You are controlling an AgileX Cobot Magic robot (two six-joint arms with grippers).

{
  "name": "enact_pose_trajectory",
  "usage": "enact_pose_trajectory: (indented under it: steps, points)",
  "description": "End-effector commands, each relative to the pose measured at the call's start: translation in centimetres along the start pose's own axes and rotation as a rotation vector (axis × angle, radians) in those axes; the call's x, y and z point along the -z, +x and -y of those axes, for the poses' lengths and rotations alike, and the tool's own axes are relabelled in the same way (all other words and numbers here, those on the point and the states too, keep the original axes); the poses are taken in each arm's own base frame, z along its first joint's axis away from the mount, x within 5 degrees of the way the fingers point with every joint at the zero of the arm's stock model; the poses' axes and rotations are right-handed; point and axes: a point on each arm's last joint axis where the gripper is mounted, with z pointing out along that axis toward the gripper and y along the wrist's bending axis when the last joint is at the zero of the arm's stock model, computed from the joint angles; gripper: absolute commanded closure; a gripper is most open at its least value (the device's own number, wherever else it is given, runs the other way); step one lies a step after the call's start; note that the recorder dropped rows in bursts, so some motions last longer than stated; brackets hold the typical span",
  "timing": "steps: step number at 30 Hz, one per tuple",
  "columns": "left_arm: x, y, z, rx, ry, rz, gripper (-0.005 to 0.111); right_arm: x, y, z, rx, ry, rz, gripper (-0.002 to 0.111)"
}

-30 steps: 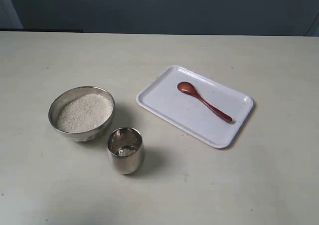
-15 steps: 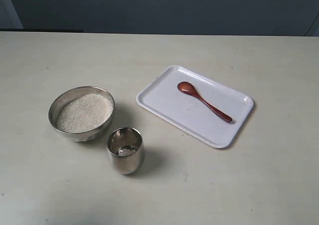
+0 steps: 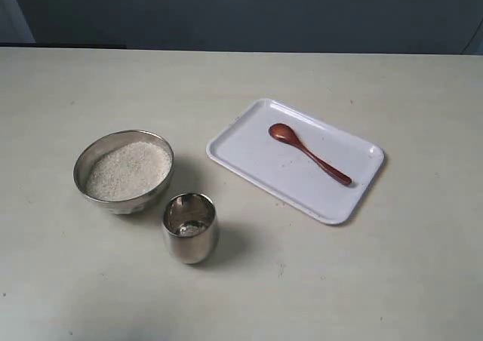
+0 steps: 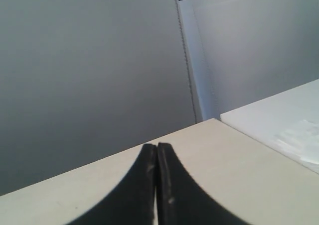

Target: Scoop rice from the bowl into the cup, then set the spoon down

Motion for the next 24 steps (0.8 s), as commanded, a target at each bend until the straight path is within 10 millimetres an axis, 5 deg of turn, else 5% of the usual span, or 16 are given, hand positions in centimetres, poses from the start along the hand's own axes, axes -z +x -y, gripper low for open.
enact_pose_trajectory:
  steps: [1,24]
  points:
    - [0.1,-0.2,0.0,0.001,0.000,0.019,0.106,0.0,0.7,-0.4,-0.016,-0.104,-0.024,0.109]
    - [0.1,-0.2,0.0,0.003,0.000,0.019,0.106,-0.3,3.1,-0.6,-0.059,-0.191,-0.107,0.109]
